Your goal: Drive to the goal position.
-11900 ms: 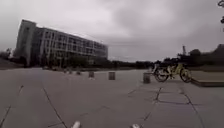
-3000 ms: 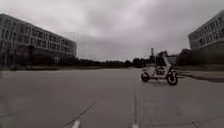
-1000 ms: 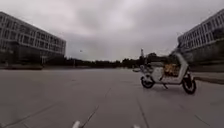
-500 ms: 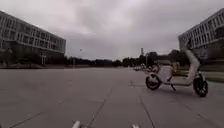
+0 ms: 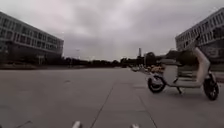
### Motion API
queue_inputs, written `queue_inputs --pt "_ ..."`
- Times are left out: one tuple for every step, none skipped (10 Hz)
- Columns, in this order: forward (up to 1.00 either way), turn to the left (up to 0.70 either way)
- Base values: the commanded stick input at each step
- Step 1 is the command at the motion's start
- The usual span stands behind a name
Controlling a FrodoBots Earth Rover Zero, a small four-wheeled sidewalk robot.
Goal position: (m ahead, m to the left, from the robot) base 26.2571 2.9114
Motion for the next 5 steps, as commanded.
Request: queue_inputs --pt "0.70 0.00" --pt "0.70 0.00" --pt "0.70 0.00" --pt "0.70 0.00" --pt "0.70 -0.02"
